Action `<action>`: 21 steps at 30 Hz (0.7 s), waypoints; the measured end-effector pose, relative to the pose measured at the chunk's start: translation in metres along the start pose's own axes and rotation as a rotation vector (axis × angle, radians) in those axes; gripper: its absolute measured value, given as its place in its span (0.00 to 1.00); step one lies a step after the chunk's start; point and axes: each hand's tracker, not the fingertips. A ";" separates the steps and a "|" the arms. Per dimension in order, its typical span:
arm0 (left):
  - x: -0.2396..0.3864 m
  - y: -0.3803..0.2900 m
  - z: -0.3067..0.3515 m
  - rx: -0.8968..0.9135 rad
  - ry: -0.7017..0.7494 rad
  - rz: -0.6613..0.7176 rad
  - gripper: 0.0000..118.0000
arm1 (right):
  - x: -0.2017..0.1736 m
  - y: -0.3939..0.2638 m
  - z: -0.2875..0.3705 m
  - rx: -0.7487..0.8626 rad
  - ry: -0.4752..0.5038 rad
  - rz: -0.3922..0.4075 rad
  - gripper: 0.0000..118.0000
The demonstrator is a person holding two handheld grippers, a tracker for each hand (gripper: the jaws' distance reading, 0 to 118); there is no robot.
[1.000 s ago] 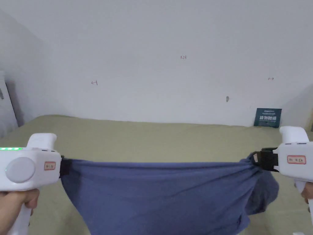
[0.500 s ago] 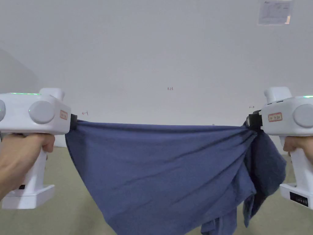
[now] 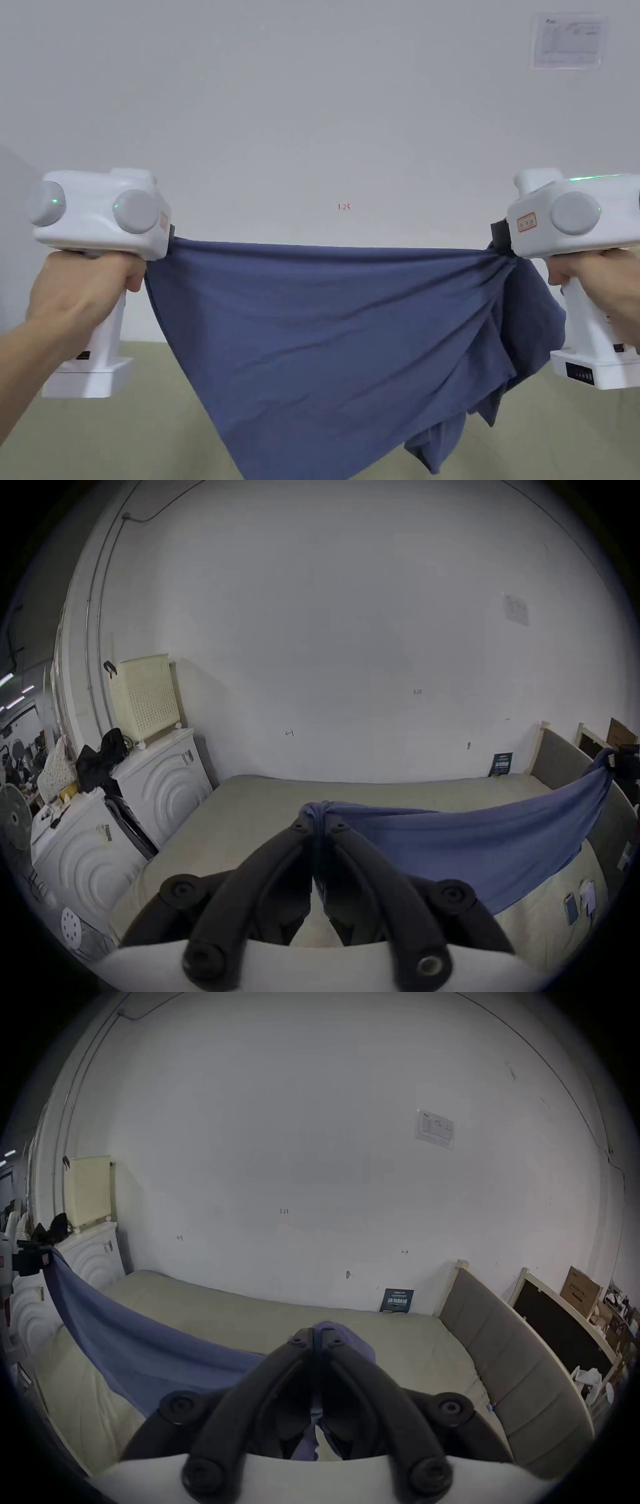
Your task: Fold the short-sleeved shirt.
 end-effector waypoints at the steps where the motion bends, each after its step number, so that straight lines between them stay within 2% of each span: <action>1: 0.003 0.001 -0.009 -0.007 0.005 0.005 0.02 | -0.002 0.001 -0.011 -0.004 0.000 0.014 0.05; 4: 0.010 -0.004 -0.036 0.000 0.012 0.014 0.02 | -0.008 -0.001 -0.041 -0.007 -0.009 0.022 0.05; 10: 0.017 -0.041 -0.086 -0.029 0.024 0.031 0.02 | -0.020 -0.039 -0.088 -0.015 -0.013 -0.025 0.05; 16: 0.023 -0.118 -0.106 -0.133 -0.001 0.001 0.02 | -0.030 -0.121 -0.096 -0.133 0.000 -0.037 0.05; 18: 0.023 -0.152 -0.100 -0.181 -0.025 -0.006 0.02 | -0.027 -0.160 -0.094 -0.170 0.002 -0.030 0.05; 21: 0.020 -0.203 -0.080 -0.263 -0.051 -0.021 0.02 | -0.025 -0.217 -0.069 -0.225 0.028 -0.060 0.05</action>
